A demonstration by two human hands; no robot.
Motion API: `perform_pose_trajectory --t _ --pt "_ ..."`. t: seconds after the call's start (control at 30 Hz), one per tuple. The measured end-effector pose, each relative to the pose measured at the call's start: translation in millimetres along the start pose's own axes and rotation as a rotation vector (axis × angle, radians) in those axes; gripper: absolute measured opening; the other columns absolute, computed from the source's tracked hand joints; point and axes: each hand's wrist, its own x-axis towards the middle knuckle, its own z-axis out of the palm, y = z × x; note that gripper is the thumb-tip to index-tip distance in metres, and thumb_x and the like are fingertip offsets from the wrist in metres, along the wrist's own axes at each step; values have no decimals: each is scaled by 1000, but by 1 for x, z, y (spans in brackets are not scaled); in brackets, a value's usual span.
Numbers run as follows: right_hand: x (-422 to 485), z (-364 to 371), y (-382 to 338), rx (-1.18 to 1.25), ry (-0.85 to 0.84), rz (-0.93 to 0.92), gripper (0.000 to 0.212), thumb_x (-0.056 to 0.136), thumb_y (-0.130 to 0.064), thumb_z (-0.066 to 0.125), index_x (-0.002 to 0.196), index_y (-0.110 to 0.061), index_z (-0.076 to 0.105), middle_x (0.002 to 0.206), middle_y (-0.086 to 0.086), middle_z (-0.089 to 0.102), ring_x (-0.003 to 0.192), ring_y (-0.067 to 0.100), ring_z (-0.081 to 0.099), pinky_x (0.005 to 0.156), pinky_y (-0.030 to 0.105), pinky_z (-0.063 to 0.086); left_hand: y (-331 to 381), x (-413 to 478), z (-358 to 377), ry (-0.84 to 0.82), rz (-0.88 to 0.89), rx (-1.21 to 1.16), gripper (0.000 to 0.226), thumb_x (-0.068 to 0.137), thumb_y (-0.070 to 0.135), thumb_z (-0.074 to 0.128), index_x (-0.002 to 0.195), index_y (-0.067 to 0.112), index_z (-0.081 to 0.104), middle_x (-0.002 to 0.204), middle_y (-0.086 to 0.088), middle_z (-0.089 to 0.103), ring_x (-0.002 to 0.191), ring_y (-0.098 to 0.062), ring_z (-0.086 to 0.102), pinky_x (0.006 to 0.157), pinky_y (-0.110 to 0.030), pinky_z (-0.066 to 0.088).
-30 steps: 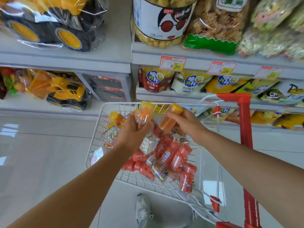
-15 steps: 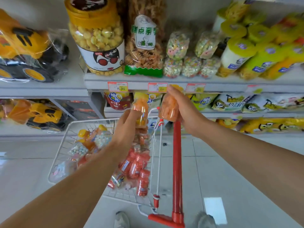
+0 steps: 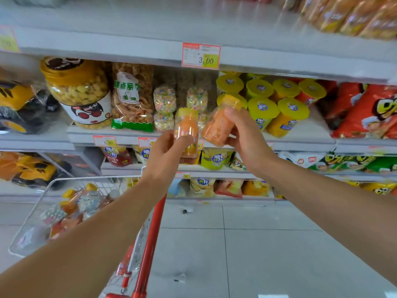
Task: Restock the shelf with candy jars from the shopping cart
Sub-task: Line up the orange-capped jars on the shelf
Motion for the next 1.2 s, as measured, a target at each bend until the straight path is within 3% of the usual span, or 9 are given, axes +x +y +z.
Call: perform_pose_trajectory --t 0.13,0.2,0.27,0.37,0.5,0.67,0.87,1.07,1.2 --pt "-4 -22 -31 9 94 -136 32 84 -45 56 108 -24 56 113 8 62 107 23 62 82 38 57 32 3 24 -17 145 71 30 83 34 65 105 14 61 90 -11 65 78 -22 62 73 -26 53" --pt "-5 -30 -51 11 148 -200 26 85 -43 56 104 -25 56 104 1 62 101 18 63 84 39 56 50 5 36 7 257 120 23 87 27 67 103 12 60 78 -3 57 67 -11 51 63 -17 45" --pt "-4 -39 -70 -11 209 -260 21 88 -41 56 100 -23 55 94 -2 61 93 15 63 84 44 54 70 6 49 20 364 136 26 84 27 69 104 13 60 79 -3 60 70 -11 55 67 -20 48" --pt "-6 -56 -95 -45 261 -336 23 94 -38 54 104 -18 53 91 7 61 89 20 63 85 51 52 96 7 72 -4 471 153 29 83 26 70 109 16 60 93 -3 68 85 -18 64 78 -29 55" --pt "-4 -88 -123 -124 314 -431 26 96 -38 54 111 -17 58 96 23 61 88 28 61 81 57 51 126 17 111 -20 581 230 26 83 29 71 106 22 60 88 13 64 76 -3 57 68 -15 45" --pt "9 -144 -153 -181 374 -523 13 99 -32 53 104 -20 55 88 2 62 79 13 58 69 34 49 152 40 168 -20 617 297 30 82 30 72 107 19 62 88 10 66 79 -2 59 64 -8 41" --pt "42 -232 -168 -258 370 -546 19 98 -26 55 106 -11 50 86 -10 59 75 -6 57 71 16 46 165 79 239 11 540 414 31 77 35 76 104 21 68 87 10 71 81 -7 67 81 -31 55" --pt "75 -302 -162 -408 322 -503 36 86 -36 68 111 -16 52 98 -11 65 94 9 64 89 40 53 168 111 294 43 464 532 31 71 34 81 96 21 70 90 5 72 84 -16 68 86 -39 54" --pt "84 -329 -157 -540 302 -432 38 84 -45 69 113 -26 53 101 -14 66 97 7 63 89 41 53 164 126 320 41 409 589 26 70 30 82 90 24 67 88 7 70 83 -15 67 77 -30 52"
